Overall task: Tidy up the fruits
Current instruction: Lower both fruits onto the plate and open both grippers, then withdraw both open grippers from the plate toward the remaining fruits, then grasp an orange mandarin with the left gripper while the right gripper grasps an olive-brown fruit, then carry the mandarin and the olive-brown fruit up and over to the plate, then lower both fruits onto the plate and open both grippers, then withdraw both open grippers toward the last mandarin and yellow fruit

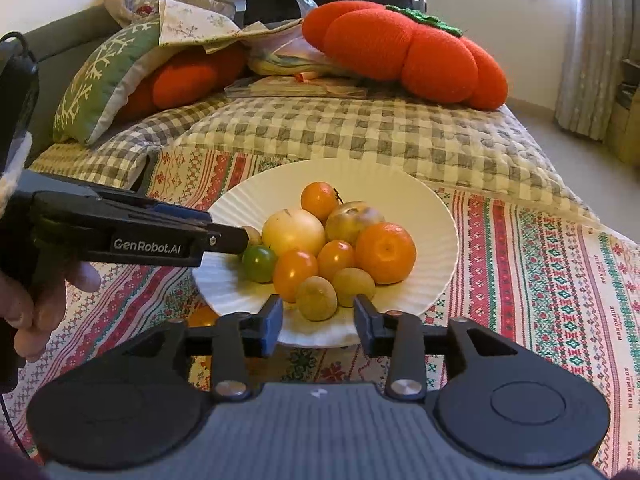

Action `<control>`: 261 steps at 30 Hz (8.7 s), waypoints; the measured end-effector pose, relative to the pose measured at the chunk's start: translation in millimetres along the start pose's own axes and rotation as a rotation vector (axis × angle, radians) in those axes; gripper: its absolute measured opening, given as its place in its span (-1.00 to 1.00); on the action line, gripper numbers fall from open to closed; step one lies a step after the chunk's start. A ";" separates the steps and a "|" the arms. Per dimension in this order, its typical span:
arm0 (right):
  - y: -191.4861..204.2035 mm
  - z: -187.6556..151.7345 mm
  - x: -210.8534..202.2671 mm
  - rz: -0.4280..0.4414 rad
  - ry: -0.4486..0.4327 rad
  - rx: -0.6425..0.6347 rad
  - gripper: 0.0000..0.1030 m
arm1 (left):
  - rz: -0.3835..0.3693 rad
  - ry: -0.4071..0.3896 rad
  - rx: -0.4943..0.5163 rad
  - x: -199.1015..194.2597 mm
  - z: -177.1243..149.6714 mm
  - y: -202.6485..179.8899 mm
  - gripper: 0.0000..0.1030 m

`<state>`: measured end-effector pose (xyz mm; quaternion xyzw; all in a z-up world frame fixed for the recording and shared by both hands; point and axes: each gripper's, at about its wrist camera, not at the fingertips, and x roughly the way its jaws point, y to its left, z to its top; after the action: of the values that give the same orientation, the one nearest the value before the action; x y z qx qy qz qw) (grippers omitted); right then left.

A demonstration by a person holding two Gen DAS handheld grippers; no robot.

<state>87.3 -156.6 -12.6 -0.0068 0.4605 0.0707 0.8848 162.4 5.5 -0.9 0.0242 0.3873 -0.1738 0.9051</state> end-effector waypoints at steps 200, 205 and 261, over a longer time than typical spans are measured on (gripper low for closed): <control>-14.6 25.3 28.5 0.046 -0.091 -0.060 -0.48 | -0.037 -0.020 0.081 34.1 20.3 13.2 -0.63; -14.5 23.6 35.1 0.040 -0.081 -0.083 -0.48 | -0.058 -0.010 0.063 39.2 23.2 21.6 -0.63; -2.9 -3.4 -35.7 -0.004 -0.084 -0.046 0.70 | 0.000 -0.026 0.001 -41.3 -6.2 -4.7 0.60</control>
<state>64.7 -164.1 14.4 -0.0252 0.4212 0.0798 0.9031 130.1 14.4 24.4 0.0223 0.3752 -0.1745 0.9101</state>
